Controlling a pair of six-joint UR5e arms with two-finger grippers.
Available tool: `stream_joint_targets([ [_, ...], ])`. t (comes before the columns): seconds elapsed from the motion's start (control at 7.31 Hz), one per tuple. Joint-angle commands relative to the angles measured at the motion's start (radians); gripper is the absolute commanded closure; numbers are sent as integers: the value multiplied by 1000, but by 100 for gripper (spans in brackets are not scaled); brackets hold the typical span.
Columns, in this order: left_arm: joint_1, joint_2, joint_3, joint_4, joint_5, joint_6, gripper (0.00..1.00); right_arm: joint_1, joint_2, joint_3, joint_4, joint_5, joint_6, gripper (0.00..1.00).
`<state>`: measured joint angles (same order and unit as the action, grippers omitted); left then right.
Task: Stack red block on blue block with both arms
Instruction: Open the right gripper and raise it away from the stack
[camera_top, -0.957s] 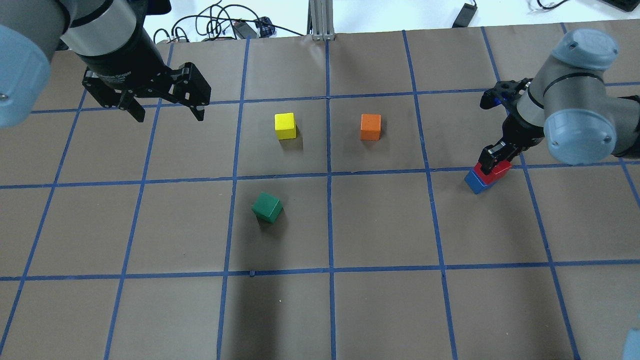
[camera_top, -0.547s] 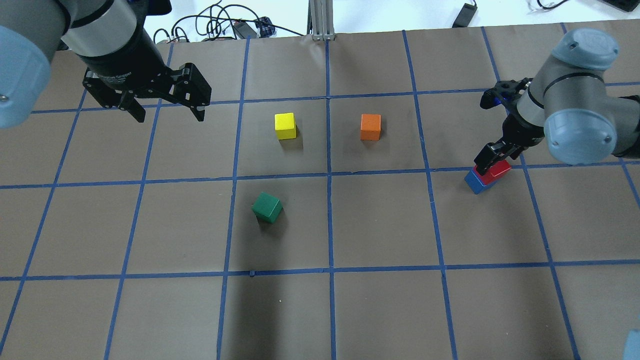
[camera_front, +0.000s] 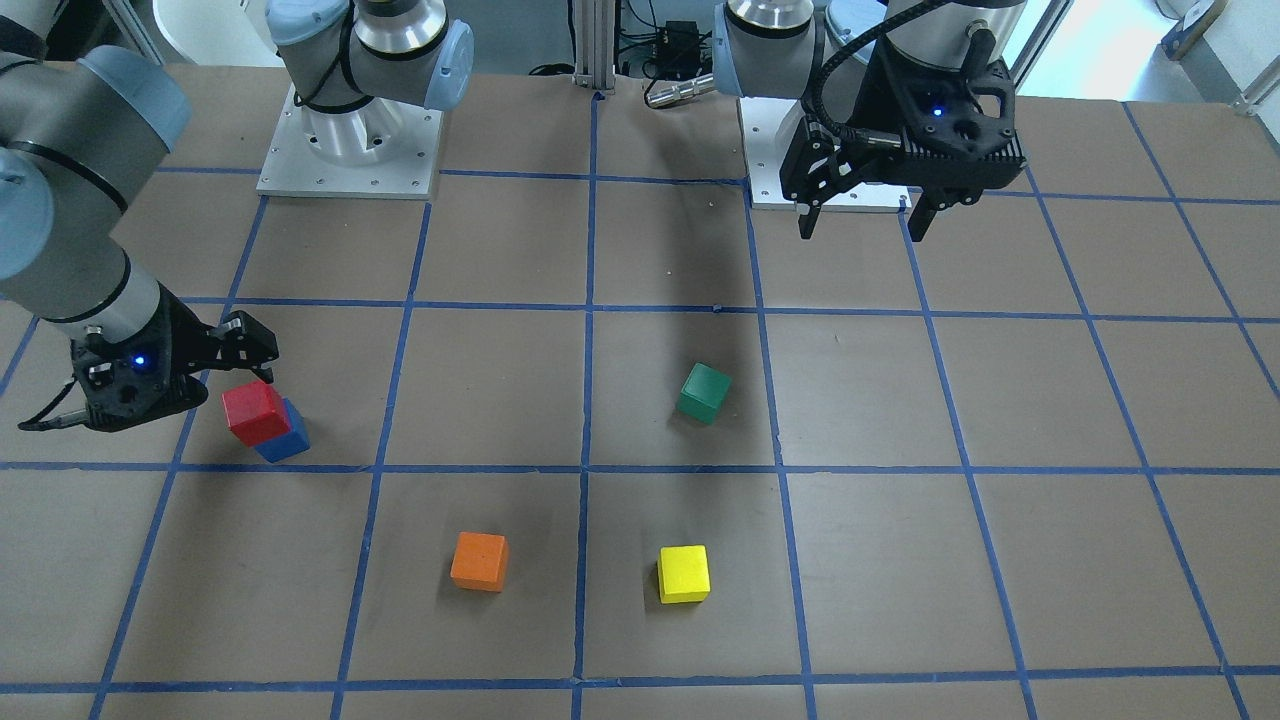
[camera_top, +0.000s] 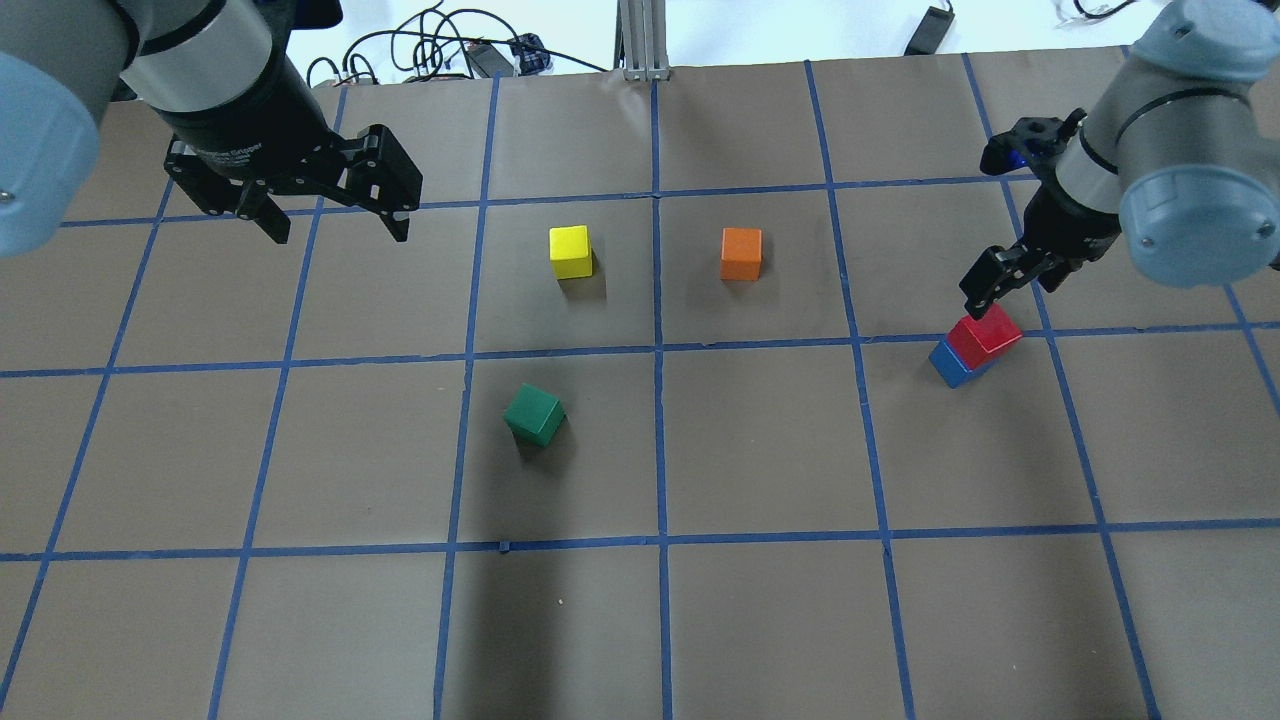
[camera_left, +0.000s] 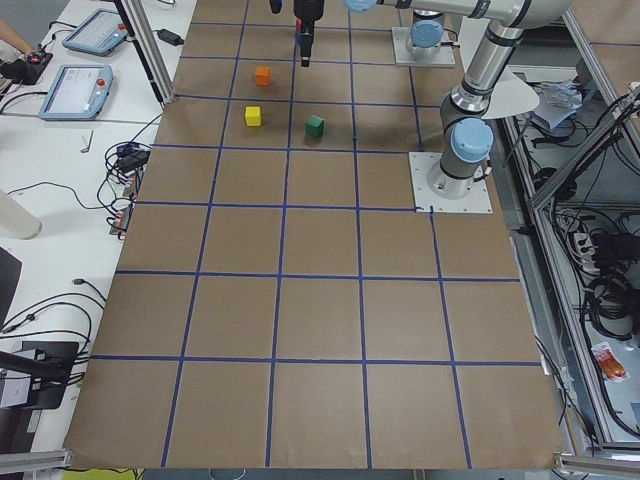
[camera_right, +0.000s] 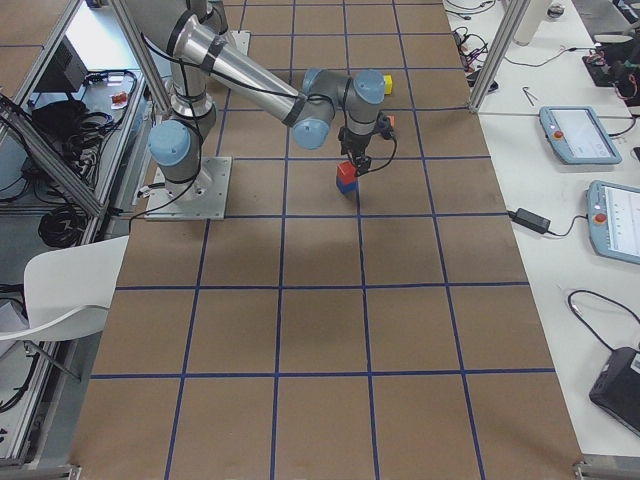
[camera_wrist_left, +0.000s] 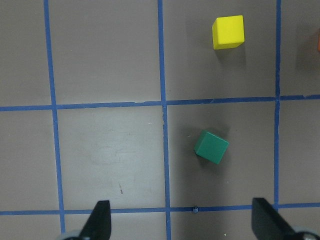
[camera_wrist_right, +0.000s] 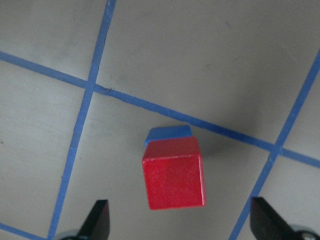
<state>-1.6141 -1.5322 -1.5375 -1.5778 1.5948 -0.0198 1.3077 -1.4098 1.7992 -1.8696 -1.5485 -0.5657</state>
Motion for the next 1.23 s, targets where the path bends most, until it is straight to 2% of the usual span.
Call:
stream_joint_targets([
  [0.0, 2, -3, 0, 5, 1, -2, 0, 4, -44, -140, 235, 4, 151, 0],
  [0.27, 0, 0, 2, 5, -1, -2, 0, 92, -86, -242, 373, -11, 393, 0],
  [0.55, 2, -2, 0, 5, -1, -2, 0, 235, -93, -255, 389, 4, 652, 0],
  [0.68, 2, 0, -1, 5, -1, -2, 0, 313, -94, -258, 383, 4, 705, 0],
  [1.09, 0, 0, -3, 5, 2, 0, 0, 317, -104, -259, 349, -10, 711, 0],
])
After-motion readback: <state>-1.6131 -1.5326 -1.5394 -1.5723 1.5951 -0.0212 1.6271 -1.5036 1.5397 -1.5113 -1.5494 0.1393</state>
